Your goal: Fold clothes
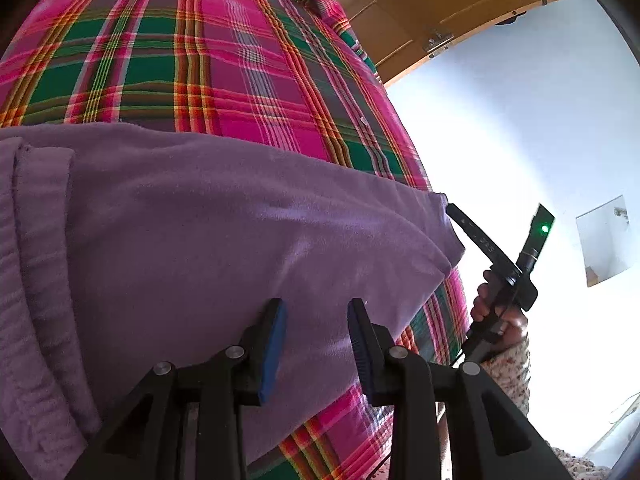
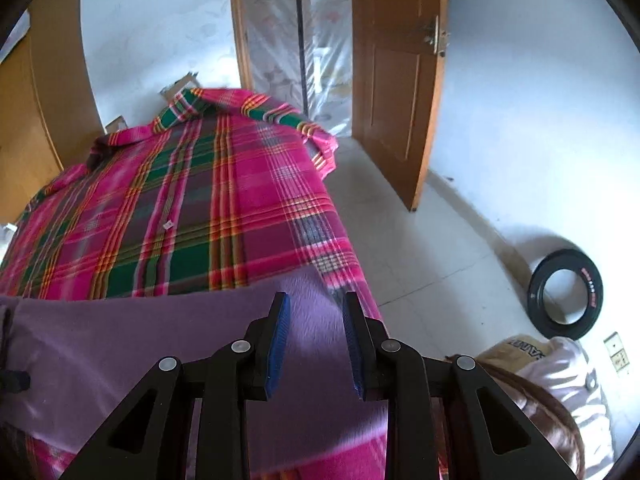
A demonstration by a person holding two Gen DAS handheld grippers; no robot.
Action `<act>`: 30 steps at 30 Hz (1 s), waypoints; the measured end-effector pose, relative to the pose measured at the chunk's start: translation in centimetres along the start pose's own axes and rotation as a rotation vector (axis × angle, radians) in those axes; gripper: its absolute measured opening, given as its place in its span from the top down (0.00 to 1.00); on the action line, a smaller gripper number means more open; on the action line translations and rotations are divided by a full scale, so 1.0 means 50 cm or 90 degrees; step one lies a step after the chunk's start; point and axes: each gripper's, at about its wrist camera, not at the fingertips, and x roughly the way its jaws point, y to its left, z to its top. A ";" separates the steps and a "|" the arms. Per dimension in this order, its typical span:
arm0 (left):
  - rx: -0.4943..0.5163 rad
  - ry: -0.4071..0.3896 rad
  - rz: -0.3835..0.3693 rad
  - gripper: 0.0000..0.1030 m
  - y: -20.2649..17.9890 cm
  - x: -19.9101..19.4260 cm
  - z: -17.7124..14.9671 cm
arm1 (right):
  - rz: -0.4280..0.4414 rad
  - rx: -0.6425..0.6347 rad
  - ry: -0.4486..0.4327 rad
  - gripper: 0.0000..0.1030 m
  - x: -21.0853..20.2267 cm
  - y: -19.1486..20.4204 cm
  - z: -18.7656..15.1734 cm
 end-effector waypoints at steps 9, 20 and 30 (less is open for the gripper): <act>-0.006 0.004 -0.012 0.68 -0.002 0.021 0.015 | 0.020 -0.041 0.026 0.87 0.035 0.022 0.008; 0.001 0.001 -0.011 0.68 0.001 0.012 0.006 | -0.027 -0.056 0.027 0.91 0.050 0.026 0.027; -0.001 -0.004 -0.008 0.68 0.000 0.015 0.004 | 0.006 0.024 0.024 0.80 -0.005 -0.037 0.010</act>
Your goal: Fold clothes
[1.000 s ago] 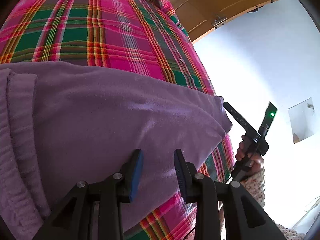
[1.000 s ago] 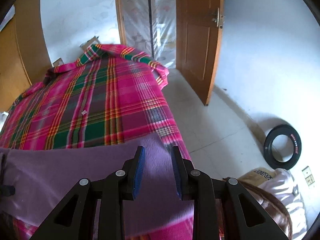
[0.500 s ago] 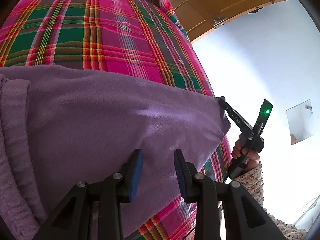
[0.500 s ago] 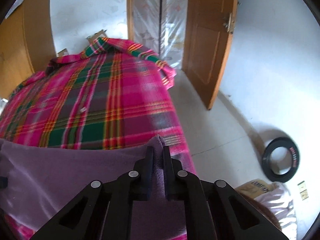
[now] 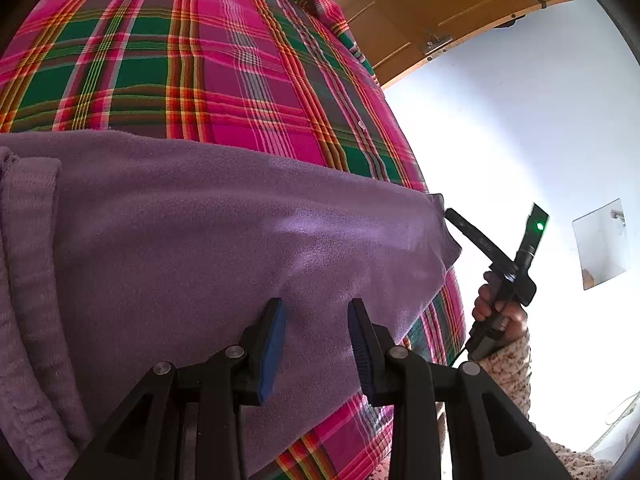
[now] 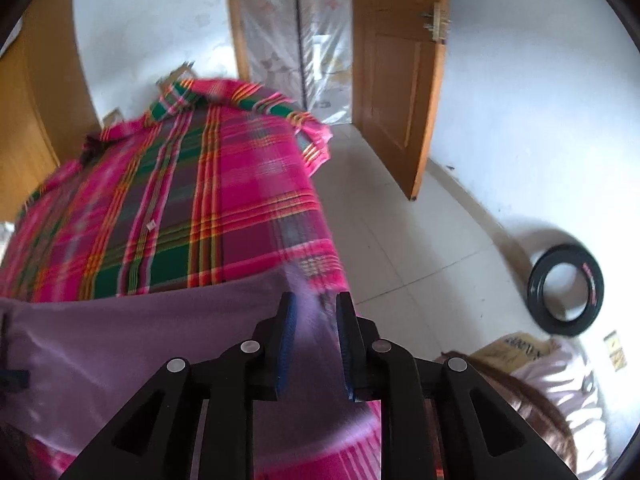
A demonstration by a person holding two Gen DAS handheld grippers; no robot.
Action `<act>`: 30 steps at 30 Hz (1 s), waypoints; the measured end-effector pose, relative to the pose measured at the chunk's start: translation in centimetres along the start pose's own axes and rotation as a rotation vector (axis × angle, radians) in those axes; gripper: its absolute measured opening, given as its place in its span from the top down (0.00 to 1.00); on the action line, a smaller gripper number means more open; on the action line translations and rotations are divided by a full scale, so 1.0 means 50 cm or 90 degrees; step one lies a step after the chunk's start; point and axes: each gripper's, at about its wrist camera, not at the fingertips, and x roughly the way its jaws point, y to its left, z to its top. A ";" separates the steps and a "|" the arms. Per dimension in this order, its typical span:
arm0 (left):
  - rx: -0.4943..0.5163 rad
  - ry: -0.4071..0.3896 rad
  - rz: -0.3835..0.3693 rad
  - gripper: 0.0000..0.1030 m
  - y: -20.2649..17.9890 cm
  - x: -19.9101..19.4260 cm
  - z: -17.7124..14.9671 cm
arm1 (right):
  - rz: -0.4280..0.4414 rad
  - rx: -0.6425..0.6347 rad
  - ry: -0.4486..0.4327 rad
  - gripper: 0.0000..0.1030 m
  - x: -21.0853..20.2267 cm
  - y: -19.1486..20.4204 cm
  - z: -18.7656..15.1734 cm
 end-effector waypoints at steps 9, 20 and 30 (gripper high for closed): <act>-0.005 -0.003 0.003 0.68 -0.005 0.012 0.003 | 0.063 0.096 0.014 0.79 -0.038 -0.042 -0.064; -0.005 -0.007 0.010 0.68 -0.008 0.025 0.006 | 0.051 0.074 0.004 0.94 -0.048 -0.030 -0.079; -0.006 -0.004 0.003 0.68 -0.003 0.021 0.004 | 0.006 0.073 0.023 0.94 -0.023 -0.048 -0.066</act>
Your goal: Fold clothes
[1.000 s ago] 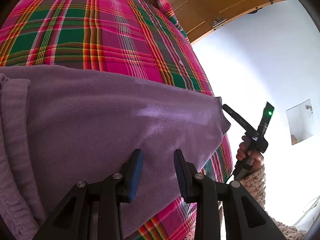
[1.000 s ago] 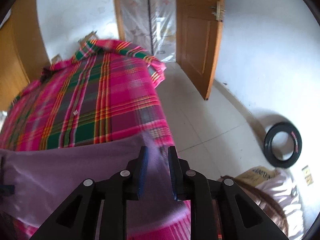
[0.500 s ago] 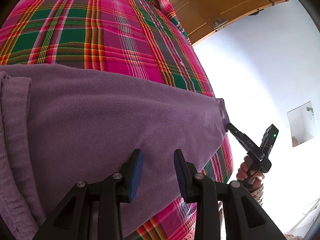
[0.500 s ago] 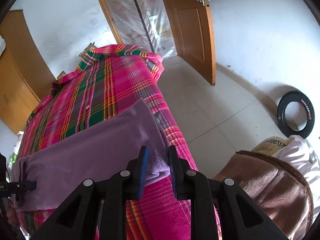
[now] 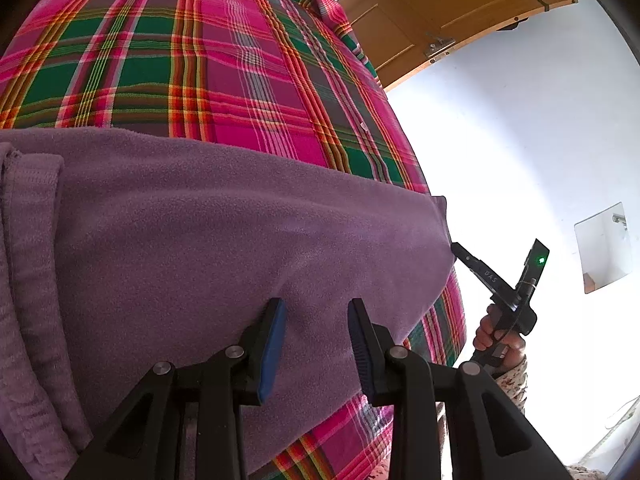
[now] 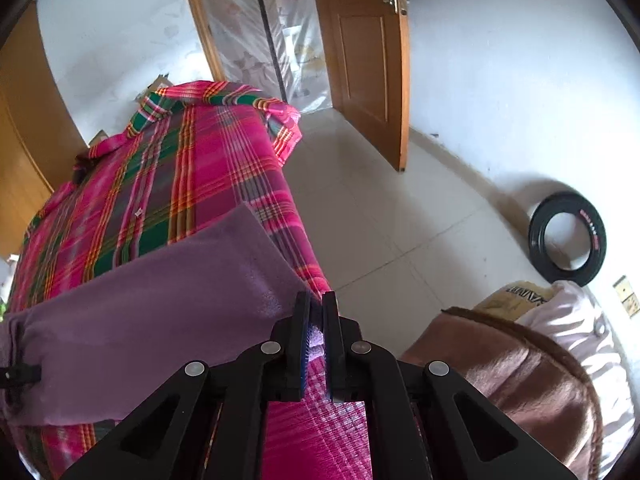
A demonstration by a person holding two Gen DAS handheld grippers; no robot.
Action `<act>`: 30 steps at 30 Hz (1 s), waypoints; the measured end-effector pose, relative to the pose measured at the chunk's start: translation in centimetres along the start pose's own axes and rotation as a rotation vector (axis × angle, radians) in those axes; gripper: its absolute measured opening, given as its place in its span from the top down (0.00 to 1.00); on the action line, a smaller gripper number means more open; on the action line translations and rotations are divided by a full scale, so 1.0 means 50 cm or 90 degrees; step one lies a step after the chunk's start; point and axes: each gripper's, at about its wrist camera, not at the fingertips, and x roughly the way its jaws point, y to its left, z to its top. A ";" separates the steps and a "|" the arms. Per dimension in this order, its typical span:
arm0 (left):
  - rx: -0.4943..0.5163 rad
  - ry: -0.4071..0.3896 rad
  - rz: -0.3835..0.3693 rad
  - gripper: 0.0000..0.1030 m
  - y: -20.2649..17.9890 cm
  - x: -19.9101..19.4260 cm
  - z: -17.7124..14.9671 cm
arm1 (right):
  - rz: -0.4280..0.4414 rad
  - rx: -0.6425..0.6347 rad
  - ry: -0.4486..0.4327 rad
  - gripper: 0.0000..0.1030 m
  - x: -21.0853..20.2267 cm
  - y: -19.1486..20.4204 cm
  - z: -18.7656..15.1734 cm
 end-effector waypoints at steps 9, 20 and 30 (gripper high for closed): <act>0.016 0.004 0.020 0.67 -0.014 -0.007 0.000 | 0.075 0.110 -0.020 0.75 -0.033 -0.053 -0.014; 0.044 0.022 0.025 0.67 -0.055 0.012 0.008 | 0.123 0.188 -0.017 0.58 -0.019 -0.067 -0.052; 0.061 0.037 0.017 0.67 -0.095 0.045 0.039 | 0.022 0.117 -0.058 0.57 -0.026 -0.009 -0.064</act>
